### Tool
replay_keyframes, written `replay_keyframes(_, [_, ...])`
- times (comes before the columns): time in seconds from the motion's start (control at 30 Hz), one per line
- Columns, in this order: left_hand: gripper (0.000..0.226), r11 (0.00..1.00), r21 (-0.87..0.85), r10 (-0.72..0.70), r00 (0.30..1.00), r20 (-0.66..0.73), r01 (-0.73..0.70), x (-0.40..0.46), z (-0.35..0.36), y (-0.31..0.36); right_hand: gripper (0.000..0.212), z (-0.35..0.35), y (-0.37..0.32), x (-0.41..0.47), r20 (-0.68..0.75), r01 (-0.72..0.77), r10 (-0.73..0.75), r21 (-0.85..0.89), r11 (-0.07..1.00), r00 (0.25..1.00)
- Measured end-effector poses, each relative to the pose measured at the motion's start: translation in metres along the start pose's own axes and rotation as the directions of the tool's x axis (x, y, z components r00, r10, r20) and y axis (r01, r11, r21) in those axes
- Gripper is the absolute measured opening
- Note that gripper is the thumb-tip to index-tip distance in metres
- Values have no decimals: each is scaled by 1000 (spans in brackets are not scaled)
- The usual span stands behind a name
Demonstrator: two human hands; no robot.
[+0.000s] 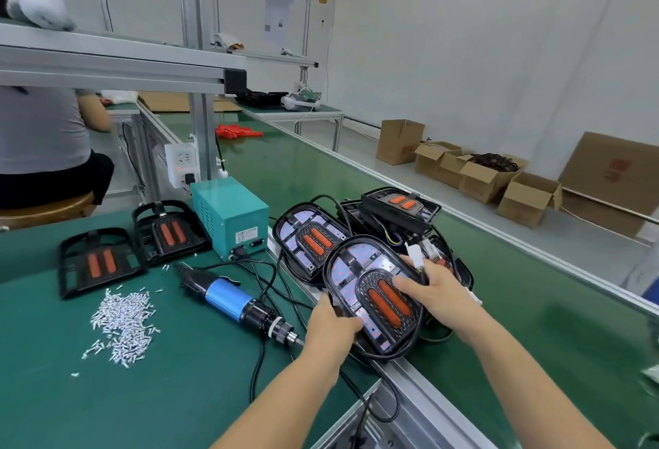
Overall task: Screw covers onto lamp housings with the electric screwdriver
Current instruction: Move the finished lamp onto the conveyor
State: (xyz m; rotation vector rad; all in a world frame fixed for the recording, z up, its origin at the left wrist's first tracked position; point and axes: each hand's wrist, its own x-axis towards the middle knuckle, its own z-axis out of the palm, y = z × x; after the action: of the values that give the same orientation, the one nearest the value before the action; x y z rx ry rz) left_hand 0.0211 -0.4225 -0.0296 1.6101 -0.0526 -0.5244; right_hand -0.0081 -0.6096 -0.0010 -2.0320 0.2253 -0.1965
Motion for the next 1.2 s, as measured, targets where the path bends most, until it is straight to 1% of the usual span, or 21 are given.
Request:
replay_keyframes(0.1, [49,1000,15,-14,1000,7,14,2,1,-1,8,11,17,0,-127,-54,47,-49,997,991])
replay_keyframes(0.17, [63,999,49,-5,1000,2,5,4,3,-3,11,15,25,-1,-189,-79,59,-100,992,980])
replay_keyframes(0.23, [69,998,65,21,1000,-1,-21,6,6,-2,19,16,28,0,-241,-96,67,-110,989,968])
replay_keyframes(0.3, [64,996,77,40,999,3,-40,8,10,-1,24,15,28,1,-288,-105,65,-128,986,955])
replay_keyframes(0.4, [41,995,71,76,997,17,-77,13,14,0,28,13,29,4,-321,-121,69,-145,982,945])
replay_keyframes(0.43, [40,994,68,82,996,20,-84,15,15,0,29,12,30,5,-327,-130,78,-138,982,942])
replay_keyframes(0.5, [45,993,69,91,995,30,-93,19,16,0,28,9,31,7,-335,-140,90,-127,982,938])
replay_keyframes(0.63, [56,989,118,81,996,44,-86,23,17,6,20,7,29,12,-355,-138,87,-119,983,931])
replay_keyframes(0.77, [71,986,158,48,998,50,-56,28,16,11,23,8,28,15,-368,-169,111,-130,977,923])
replay_keyframes(0.8, [72,984,171,44,997,55,-53,29,16,11,23,8,27,14,-365,-182,119,-142,973,923])
replay_keyframes(0.87, [63,976,205,61,996,68,-74,29,16,8,27,8,25,13,-368,-217,132,-201,955,921])
replay_keyframes(0.9, [58,971,220,80,995,65,-92,28,17,7,30,9,23,12,-380,-239,129,-258,936,916])
replay_keyframes(0.97, [59,937,310,154,987,41,-160,27,18,5,36,11,18,11,-422,-292,107,-404,867,900])
replay_keyframes(1.03, [74,841,482,254,966,50,-246,26,19,4,39,14,13,10,-462,-343,69,-542,767,884])
replay_keyframes(1.1, [87,735,614,290,952,97,-286,24,20,-1,38,18,7,7,-491,-351,6,-615,706,871])
replay_keyframes(1.13, [87,699,651,287,950,122,-295,23,21,-4,42,19,4,5,-503,-342,-32,-631,696,864])
replay_keyframes(1.2, [83,651,697,276,949,149,-299,24,20,-9,64,22,1,1,-514,-301,-133,-672,677,847])
